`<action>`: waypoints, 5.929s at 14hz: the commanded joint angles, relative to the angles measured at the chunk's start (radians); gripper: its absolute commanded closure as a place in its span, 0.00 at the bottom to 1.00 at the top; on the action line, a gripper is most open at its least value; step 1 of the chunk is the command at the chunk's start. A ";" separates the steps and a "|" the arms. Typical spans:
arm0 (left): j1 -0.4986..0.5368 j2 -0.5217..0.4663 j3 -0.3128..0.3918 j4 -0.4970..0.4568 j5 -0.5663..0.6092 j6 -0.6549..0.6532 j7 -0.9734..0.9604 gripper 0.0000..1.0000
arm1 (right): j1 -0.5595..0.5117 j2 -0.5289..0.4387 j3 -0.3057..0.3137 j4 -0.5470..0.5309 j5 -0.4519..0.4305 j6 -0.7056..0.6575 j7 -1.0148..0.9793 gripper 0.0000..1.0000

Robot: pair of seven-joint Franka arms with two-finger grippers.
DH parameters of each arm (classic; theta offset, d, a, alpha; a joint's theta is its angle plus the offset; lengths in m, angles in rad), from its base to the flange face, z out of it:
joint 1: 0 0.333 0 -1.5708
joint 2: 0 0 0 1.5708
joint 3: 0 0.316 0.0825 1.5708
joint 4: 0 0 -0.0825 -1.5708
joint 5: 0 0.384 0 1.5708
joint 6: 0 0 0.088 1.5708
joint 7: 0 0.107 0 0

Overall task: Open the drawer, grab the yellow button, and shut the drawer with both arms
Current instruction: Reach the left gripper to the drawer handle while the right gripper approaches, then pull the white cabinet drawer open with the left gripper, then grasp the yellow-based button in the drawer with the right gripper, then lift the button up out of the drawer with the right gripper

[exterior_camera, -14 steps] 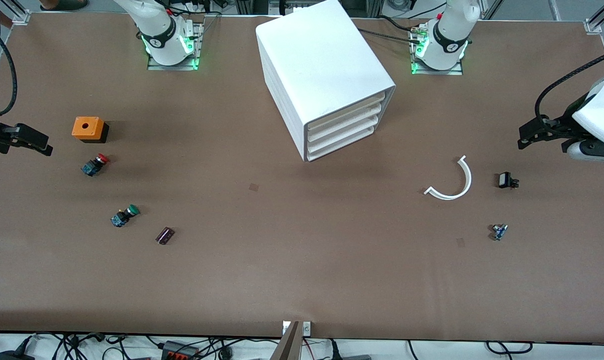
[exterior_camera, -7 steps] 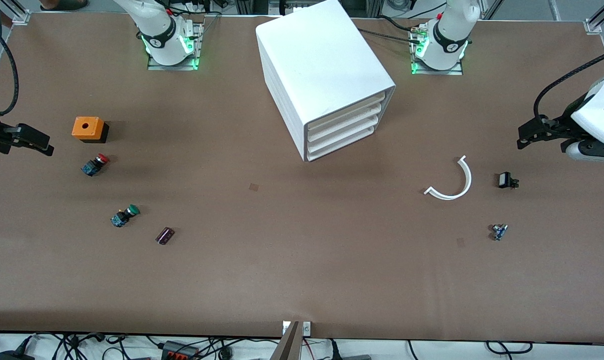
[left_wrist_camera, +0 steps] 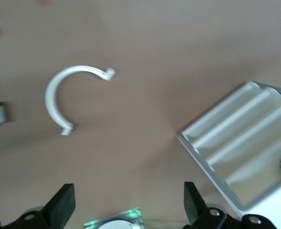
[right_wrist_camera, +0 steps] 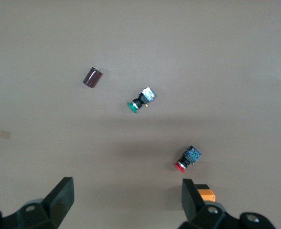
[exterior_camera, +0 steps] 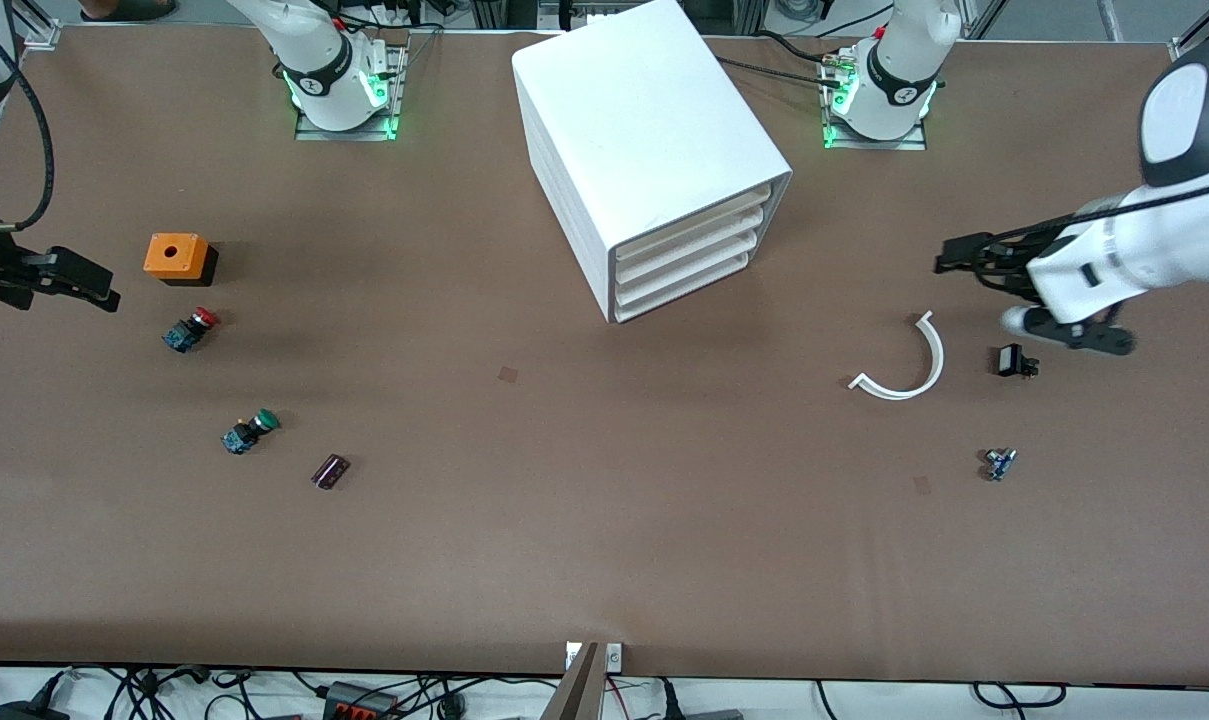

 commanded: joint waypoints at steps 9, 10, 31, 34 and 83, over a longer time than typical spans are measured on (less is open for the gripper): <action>-0.010 0.244 -0.004 -0.198 -0.680 -0.115 0.588 0.00 | 0.106 0.037 0.002 -0.005 0.085 0.006 0.005 0.00; -0.015 0.260 -0.004 -0.206 -0.685 -0.098 0.620 0.00 | 0.117 0.043 0.002 -0.003 0.106 0.009 0.004 0.00; -0.108 0.280 -0.026 -0.438 -0.881 -0.027 0.853 0.98 | 0.442 0.204 0.002 0.182 0.140 0.136 0.027 0.00; -0.093 0.306 -0.010 -0.346 -0.854 -0.029 0.812 0.98 | 0.450 0.227 0.002 0.210 0.187 0.144 0.030 0.00; -0.001 0.223 -0.033 0.146 0.239 0.117 -0.398 0.00 | 1.002 0.687 -0.010 0.518 0.030 0.448 0.797 0.01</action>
